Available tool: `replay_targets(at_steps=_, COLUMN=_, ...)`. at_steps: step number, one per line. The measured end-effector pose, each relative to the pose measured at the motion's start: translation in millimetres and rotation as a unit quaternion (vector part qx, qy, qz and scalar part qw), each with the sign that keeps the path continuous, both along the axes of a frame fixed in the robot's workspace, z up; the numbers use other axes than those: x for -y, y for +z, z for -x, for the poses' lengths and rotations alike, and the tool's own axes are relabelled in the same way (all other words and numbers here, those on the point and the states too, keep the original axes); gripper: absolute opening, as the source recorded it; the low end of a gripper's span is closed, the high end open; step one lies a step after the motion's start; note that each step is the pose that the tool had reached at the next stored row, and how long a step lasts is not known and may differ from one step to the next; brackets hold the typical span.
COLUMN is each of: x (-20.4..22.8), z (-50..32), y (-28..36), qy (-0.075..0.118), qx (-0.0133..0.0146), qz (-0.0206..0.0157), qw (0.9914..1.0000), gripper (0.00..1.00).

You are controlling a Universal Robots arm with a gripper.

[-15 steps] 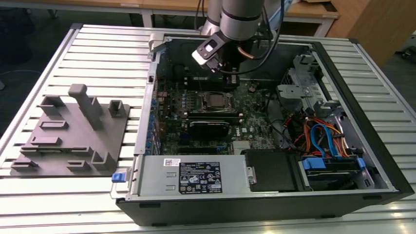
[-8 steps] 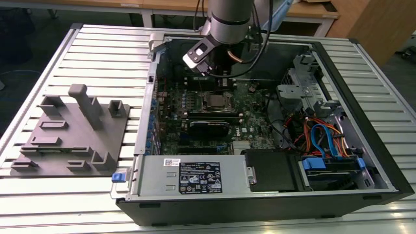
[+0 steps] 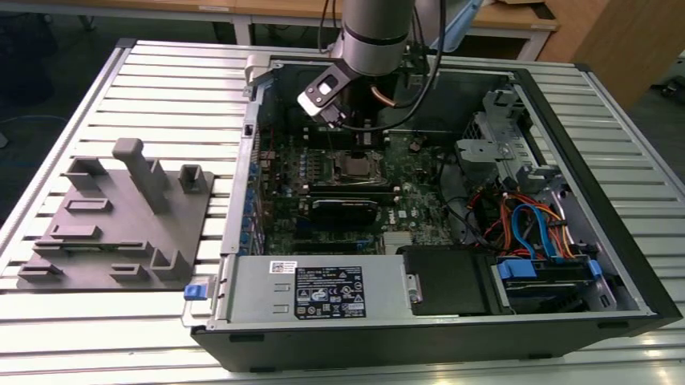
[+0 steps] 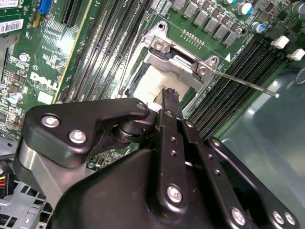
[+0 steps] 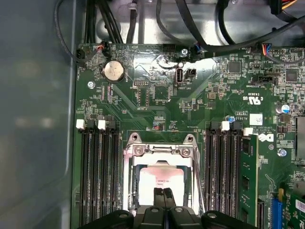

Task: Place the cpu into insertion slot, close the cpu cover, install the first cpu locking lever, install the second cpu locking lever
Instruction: 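Close the cpu cover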

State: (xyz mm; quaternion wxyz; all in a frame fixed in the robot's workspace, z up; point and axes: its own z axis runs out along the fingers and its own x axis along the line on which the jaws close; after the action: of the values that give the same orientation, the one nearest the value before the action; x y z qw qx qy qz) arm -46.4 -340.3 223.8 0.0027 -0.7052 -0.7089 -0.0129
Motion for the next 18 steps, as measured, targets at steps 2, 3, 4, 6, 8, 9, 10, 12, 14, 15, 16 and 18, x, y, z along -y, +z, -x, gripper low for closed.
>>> replay_targets(at_steps=2, x=0.0, z=0.3, y=0.0, qy=0.0, qx=0.0, qz=0.0, qw=1.0, gripper=0.1)
replay_targets(at_steps=3, x=0.0, z=0.7, y=-0.1, qy=0.0, qx=0.0, qz=-0.0001, qw=1.0, gripper=0.1)
replay_targets(at_steps=4, x=0.0, z=1.6, y=-0.3, qy=0.0, qx=0.0001, qz=-0.0002, qw=1.0, gripper=0.1)
replay_targets(at_steps=6, x=0.0, z=5.4, y=-1.1, qy=0.002, qx=0.0, qz=0.0, qw=1.0, gripper=0.1)
replay_targets(at_steps=8, x=0.0, z=8.9, y=-2.4, qy=0.006, qx=0.0, qz=-0.0001, qw=0.99998, gripper=0.1)
replay_targets(at_steps=9, x=0.0, z=10.1, y=-3.1, qy=0.008, qx=0.0, qz=-0.0001, qw=0.99996, gripper=0.1)
replay_targets(at_steps=10, x=0.0, z=11.2, y=-4.0, qy=0.011, qx=0.0, qz=-0.0001, qw=0.99994, gripper=0.1)
replay_targets(at_steps=12, x=0.0, z=12.7, y=-6.1, qy=0.012, qx=-0.0001, qz=-0.0001, qw=0.99993, gripper=0.1)
replay_targets(at_steps=14, x=0.0, z=13.5, y=-8.0, qy=0.012, qx=-0.0002, qz=-0.0002, qw=0.99993, gripper=0.1)
replay_targets(at_steps=15, x=0.0, z=13.8, y=-8.9, qy=0.012, qx=-0.0004, qz=-0.0003, qw=0.99993, gripper=0.1)
replay_targets(at_steps=16, x=0.0, z=14.2, y=-9.7, qy=0.012, qx=-0.0005, qz=-0.0004, qw=0.99993, gripper=0.1)
replay_targets(at_steps=18, x=0.0, z=15.9, y=-11.4, qy=0.012, qx=-0.0006, qz=-0.0006, qw=0.99993, gripper=0.1)
